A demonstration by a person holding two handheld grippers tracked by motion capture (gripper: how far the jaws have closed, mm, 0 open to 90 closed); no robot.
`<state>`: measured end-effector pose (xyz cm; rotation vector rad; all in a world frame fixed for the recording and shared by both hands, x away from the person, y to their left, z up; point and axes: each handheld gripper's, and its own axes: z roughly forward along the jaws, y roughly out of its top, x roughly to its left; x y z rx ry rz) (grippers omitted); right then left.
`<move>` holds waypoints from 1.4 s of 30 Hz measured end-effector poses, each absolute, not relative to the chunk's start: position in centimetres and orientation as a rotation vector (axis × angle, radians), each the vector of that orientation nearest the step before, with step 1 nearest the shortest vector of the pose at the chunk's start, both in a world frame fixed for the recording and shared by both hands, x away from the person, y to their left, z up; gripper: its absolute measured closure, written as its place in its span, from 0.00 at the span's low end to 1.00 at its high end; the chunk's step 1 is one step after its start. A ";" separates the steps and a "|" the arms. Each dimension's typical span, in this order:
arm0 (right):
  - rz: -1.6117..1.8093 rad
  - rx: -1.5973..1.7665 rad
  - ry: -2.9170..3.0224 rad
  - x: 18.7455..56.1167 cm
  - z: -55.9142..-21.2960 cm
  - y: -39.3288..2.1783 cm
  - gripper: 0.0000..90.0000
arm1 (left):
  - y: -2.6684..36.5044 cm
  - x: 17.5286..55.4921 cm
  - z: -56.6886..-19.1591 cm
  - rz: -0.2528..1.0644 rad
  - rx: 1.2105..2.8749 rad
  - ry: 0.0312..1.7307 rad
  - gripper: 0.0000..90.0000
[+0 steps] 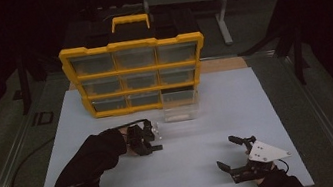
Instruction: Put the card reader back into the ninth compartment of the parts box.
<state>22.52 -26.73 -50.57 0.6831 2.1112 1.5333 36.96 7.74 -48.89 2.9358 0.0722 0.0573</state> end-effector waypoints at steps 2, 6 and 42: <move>1.534 0.686 2.112 22.5 -50.6 -26.7 0.10 | 7.9 37.0 -48.9 0.052 2.925 0.084 0.81; 1.535 0.683 2.112 22.5 -50.6 -26.7 0.10 | 7.9 37.0 -48.9 0.051 2.925 0.072 0.82; 1.539 0.690 2.100 22.6 -50.6 -26.8 0.10 | 6.1 35.9 -43.2 0.007 2.889 -0.026 0.83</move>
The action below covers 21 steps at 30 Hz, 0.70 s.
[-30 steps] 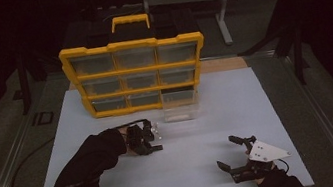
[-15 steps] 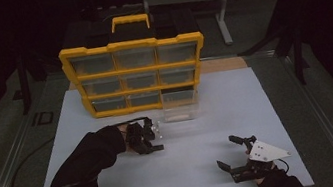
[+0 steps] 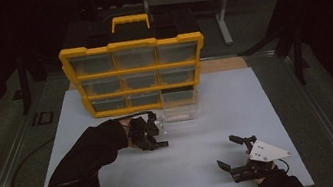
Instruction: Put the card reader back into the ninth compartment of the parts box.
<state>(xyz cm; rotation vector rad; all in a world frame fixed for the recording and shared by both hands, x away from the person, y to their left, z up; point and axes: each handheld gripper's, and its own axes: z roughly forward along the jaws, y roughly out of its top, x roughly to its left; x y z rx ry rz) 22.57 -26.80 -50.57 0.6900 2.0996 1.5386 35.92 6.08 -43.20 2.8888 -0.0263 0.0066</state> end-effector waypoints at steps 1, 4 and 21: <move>1.539 0.691 2.099 22.6 -50.6 -26.8 0.10 | 6.0 35.9 -43.0 0.011 2.884 -0.025 0.83; 1.539 0.694 2.098 22.6 -50.6 -26.8 0.10 | 5.9 35.9 -42.4 0.008 2.870 -0.038 0.83; 1.540 0.695 2.095 22.6 -50.6 -26.8 0.10 | 4.8 36.0 -40.1 0.019 2.789 -0.070 0.83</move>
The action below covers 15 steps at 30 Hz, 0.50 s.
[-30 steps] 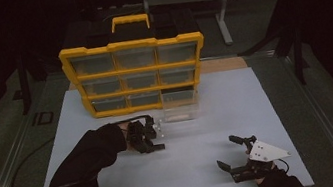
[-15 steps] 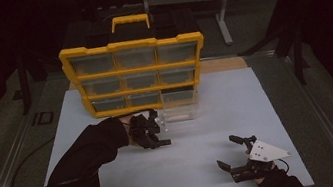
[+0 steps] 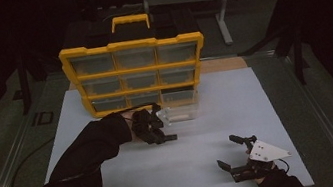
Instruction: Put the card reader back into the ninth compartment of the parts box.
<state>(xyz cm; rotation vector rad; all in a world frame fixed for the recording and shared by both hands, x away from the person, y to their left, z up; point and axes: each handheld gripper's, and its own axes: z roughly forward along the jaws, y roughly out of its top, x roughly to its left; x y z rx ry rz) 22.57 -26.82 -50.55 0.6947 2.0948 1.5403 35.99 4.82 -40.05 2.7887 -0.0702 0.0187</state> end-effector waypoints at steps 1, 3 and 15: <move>1.539 0.693 2.094 22.6 -50.6 -26.8 0.10 | 4.8 36.1 -39.9 0.014 2.784 -0.069 0.82; 1.542 0.695 2.094 22.6 -50.6 -26.8 0.10 | 4.7 36.1 -39.7 0.022 2.780 -0.071 0.83; 1.538 0.695 2.095 22.6 -50.6 -26.8 0.10 | 4.7 37.2 -37.4 0.039 2.743 -0.037 0.82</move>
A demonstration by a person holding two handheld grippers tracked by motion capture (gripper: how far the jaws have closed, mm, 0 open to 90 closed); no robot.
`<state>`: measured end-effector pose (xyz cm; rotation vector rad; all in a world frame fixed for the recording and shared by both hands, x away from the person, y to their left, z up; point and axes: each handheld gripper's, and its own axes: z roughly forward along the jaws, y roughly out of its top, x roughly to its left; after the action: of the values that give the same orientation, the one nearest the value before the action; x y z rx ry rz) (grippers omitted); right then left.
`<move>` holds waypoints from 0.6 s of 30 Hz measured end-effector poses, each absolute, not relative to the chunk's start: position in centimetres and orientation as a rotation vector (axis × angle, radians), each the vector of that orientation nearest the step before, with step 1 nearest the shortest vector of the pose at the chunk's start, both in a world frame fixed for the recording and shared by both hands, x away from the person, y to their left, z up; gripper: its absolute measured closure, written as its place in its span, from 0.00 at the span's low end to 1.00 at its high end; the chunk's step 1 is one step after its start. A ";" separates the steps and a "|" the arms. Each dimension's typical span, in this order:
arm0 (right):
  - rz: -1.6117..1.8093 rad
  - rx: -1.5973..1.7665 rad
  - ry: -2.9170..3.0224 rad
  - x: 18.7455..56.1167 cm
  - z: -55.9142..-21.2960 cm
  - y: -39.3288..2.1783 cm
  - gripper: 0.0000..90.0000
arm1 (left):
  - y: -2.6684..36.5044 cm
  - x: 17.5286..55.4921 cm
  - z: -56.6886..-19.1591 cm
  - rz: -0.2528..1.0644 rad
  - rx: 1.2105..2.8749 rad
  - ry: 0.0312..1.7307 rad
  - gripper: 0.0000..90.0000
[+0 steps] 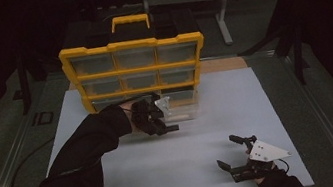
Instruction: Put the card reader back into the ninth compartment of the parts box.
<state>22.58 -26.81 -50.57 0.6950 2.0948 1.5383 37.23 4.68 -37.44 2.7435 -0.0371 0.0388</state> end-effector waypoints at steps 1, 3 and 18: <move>1.538 0.695 2.094 22.6 -50.6 -26.8 0.10 | 4.6 37.3 -37.3 0.048 2.739 -0.030 0.82; 1.538 0.696 2.094 22.6 -50.6 -26.8 0.10 | 4.5 37.6 -37.0 0.039 2.731 -0.022 0.82; 1.546 0.698 2.089 22.6 -50.5 -26.9 0.10 | 3.1 39.4 -35.5 0.061 2.689 0.038 0.82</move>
<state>22.55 -26.87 -50.54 0.6983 2.0891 1.5463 39.41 3.10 -35.52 2.6890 0.0382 0.0609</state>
